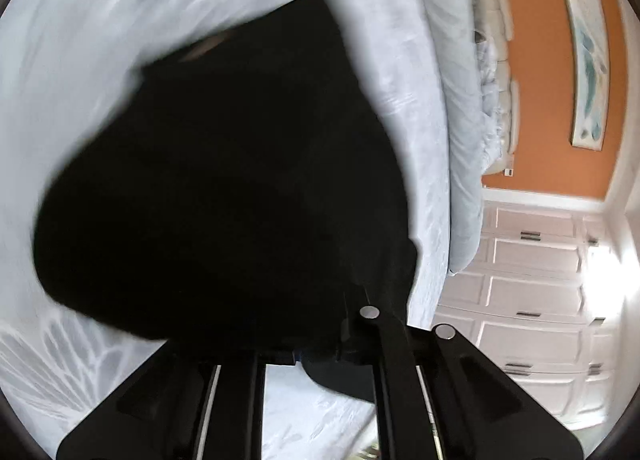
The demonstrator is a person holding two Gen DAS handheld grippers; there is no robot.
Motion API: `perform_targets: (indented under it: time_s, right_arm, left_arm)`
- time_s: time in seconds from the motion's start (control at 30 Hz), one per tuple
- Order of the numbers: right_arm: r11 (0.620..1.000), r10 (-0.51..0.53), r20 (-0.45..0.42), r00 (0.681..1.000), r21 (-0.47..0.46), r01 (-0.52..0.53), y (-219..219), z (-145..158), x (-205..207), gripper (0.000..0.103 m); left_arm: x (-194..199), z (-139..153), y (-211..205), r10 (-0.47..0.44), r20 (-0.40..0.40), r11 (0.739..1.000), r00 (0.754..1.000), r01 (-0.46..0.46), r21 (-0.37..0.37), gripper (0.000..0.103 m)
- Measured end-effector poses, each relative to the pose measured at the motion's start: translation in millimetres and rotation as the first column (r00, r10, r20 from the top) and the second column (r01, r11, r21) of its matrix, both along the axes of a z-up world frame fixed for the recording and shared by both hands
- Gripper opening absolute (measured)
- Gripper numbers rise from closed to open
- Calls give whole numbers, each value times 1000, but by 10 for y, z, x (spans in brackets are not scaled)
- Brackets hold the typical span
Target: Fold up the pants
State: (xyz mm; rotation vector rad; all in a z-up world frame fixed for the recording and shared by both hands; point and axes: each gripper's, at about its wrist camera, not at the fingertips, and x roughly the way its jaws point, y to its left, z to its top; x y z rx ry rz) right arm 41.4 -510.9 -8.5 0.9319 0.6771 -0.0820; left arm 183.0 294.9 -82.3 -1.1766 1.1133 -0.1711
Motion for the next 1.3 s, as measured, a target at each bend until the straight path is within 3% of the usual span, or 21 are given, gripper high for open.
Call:
perform_targets:
  time_s: [0.07, 0.13, 0.2, 0.23, 0.3, 0.33, 0.4, 0.43, 0.47, 0.53, 0.63, 0.7, 0.73, 0.77, 0.83, 0.87, 0.9, 1.0, 1.17, 1.3]
  right_arm:
    - [992, 62, 113, 992, -120, -48, 132, 556, 107, 5]
    - [977, 94, 193, 977, -205, -53, 175, 886, 157, 5]
    - [970, 86, 227, 970, -242, -29, 87, 894, 158, 5]
    - [974, 72, 221, 972, -225, -21, -12, 748, 146, 5]
    - [984, 44, 156, 987, -175, -16, -202, 302, 136, 5]
    - [991, 31, 86, 996, -132, -19, -306, -102, 134, 5]
    - [998, 29, -57, 998, -59, -32, -329, -717, 181, 5]
    - [996, 45, -127, 991, -65, -54, -312, -922, 194, 5]
    - [996, 58, -126, 990, -62, -67, -287, -1006, 176, 2]
    - [998, 54, -92, 994, -12, -56, -340, -998, 119, 3]
    - [999, 50, -76, 996, 6, -50, -399, -899, 125, 9]
    - [998, 60, -67, 996, 24, -59, -368, -902, 143, 20]
    - [997, 62, -53, 997, 43, -60, -371, -898, 132, 32]
    - [996, 65, -42, 997, 61, -63, -356, -884, 150, 43]
    - [996, 74, -40, 997, 60, -71, -301, -868, 207, 52]
    - [996, 72, -44, 996, 56, -69, -219, -867, 182, 52]
    - [996, 71, -49, 996, 57, -68, -220, -869, 176, 52]
    - [996, 62, -52, 997, 63, -59, -242, -887, 66, 52]
    - [999, -10, -52, 999, 48, 13, -379, -860, -139, 58]
    - [997, -65, -57, 996, 42, 68, -481, -887, -111, 58]
  left_arm:
    - [215, 521, -54, -57, 131, 997, 990, 48, 68, 8]
    - [345, 1029, -158, -113, 268, 982, 957, 66, 179, 8]
    - [378, 1267, -206, -138, 346, 966, 928, 49, 254, 9]
    - [380, 1276, -192, -139, 380, 965, 915, 39, 260, 9]
    - [360, 982, -127, -134, 365, 965, 921, 37, 260, 9]
    - [369, 784, -110, -143, 330, 960, 933, 49, 276, 9]
    - [354, 226, -76, -163, 213, 954, 963, 98, 285, 9]
    - [349, 27, -82, -156, 164, 952, 974, 104, 287, 9]
    - [320, -166, -80, -149, 127, 954, 981, 108, 279, 9]
    - [188, -350, -6, -112, 201, 975, 973, 68, 210, 11]
    - [223, -312, 27, -124, 191, 973, 974, 82, 214, 12]
    - [238, -245, -1, -138, 194, 965, 971, 87, 249, 17]
    - [207, -229, -6, -143, 204, 961, 968, 86, 263, 19]
    - [130, -222, 25, -138, 215, 961, 967, 78, 265, 24]
    - [4, -176, 122, -103, 259, 967, 960, 35, 254, 44]
    - [-63, -144, 205, -65, 281, 968, 958, -7, 250, 57]
    - [-106, -119, 213, -36, 293, 968, 956, -40, 250, 63]
    - [-289, -70, 453, 56, 291, 960, 955, -132, 248, 64]
    - [-653, 224, 737, 133, 263, 891, 956, -231, 392, 64]
    - [-744, 723, 355, 57, 301, 834, 952, -212, 510, 65]
